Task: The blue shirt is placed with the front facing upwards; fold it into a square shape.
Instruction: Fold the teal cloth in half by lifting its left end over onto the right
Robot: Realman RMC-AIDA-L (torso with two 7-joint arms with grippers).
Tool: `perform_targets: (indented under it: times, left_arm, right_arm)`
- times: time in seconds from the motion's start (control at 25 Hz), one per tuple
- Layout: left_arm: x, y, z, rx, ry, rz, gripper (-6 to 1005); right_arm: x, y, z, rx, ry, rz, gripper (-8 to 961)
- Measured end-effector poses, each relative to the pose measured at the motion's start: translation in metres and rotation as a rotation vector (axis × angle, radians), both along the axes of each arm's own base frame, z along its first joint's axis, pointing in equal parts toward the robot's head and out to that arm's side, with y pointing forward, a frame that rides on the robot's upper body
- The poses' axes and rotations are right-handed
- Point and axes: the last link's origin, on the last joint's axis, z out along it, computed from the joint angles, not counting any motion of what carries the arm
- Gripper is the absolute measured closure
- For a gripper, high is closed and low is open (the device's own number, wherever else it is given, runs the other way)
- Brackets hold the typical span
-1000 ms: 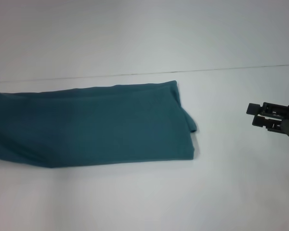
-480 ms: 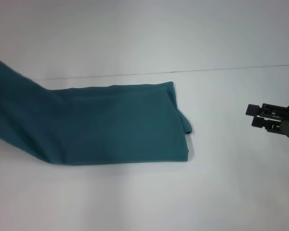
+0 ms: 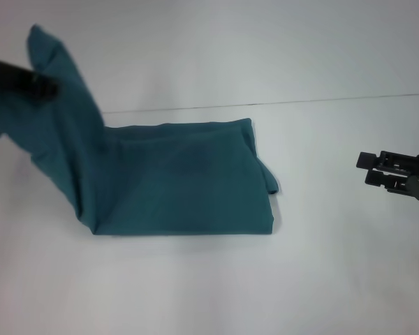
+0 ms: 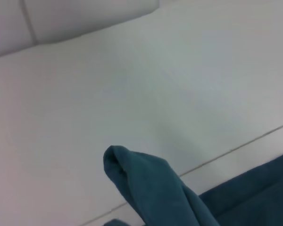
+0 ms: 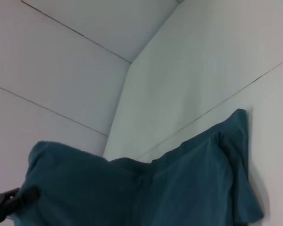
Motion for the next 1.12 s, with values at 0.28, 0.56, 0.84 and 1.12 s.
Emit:
perform_targets:
  times: [0.28,0.56,0.84,1.12]
  left_arm:
    - [0.043,-0.001,-0.028,-0.073,0.059,-0.116,788]
    - [0.067,0.001,-0.062,-0.152,0.108,-0.182,789]
    - [0.079,0.009,-0.089,-0.205,0.136,-0.205,789]
    - [0.082,0.012,-0.113,-0.248,0.167,-0.213,790]
  right_arm:
    - [0.000,0.000,0.000,0.001,0.000,-0.001,340]
    - [0.001,0.001,0.000,0.005,-0.006,-0.007,343]
    - [0.001,0.000,-0.001,0.003,-0.005,-0.009,346]
    - [0.005,-0.001,-0.002,0.003,-0.002,-0.023,349]
